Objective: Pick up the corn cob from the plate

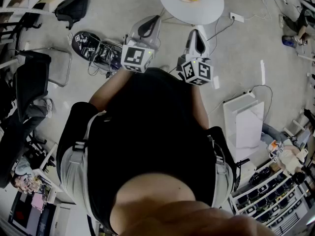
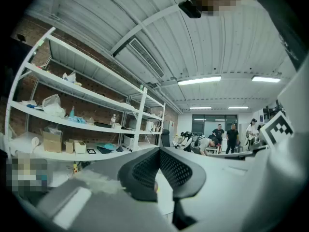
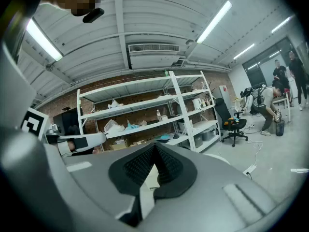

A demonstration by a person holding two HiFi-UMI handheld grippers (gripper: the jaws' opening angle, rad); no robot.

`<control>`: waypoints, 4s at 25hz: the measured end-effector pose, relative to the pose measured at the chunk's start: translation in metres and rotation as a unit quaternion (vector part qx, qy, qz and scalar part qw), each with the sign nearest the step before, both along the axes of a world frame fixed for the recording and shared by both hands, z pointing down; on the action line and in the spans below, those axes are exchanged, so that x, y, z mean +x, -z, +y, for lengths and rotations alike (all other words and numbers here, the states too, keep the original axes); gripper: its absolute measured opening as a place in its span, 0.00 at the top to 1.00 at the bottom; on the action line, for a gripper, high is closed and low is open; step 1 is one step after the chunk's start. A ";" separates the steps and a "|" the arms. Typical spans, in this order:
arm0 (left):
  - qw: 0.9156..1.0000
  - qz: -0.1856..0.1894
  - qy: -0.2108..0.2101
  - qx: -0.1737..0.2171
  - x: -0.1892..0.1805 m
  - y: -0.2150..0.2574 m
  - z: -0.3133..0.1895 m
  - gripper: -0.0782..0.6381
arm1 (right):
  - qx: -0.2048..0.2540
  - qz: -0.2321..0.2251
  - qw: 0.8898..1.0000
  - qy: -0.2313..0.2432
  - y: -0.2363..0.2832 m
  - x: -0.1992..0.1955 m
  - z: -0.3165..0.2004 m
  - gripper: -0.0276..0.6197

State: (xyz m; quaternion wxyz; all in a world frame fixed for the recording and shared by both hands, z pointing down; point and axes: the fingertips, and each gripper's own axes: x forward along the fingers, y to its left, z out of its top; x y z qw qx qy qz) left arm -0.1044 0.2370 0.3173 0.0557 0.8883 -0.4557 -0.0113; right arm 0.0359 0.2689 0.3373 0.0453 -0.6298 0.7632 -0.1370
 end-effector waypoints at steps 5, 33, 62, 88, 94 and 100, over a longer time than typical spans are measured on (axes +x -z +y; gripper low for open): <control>1.000 0.004 -0.001 -0.005 -0.001 0.000 -0.003 0.88 | 0.002 -0.001 1.000 -0.001 0.002 -0.002 -0.002 0.95; 1.000 0.024 -0.013 -0.011 -0.037 -0.003 -0.021 0.88 | 0.009 0.004 1.000 -0.017 0.004 -0.035 -0.018 0.95; 0.999 0.025 -0.043 -0.010 -0.048 -0.001 -0.056 0.88 | 0.012 0.011 0.999 -0.042 0.004 -0.057 -0.051 0.95; 0.999 0.001 -0.030 -0.038 0.076 -0.023 -0.162 0.88 | -0.016 -0.023 0.999 -0.013 -0.026 0.050 -0.158 0.95; 0.999 -0.001 -0.013 -0.047 0.095 -0.025 -0.182 0.88 | -0.018 -0.032 0.999 0.001 -0.029 0.069 -0.181 0.95; 0.999 0.004 0.013 -0.047 0.110 -0.020 -0.201 0.88 | -0.021 -0.033 0.999 0.023 -0.031 0.082 -0.199 0.95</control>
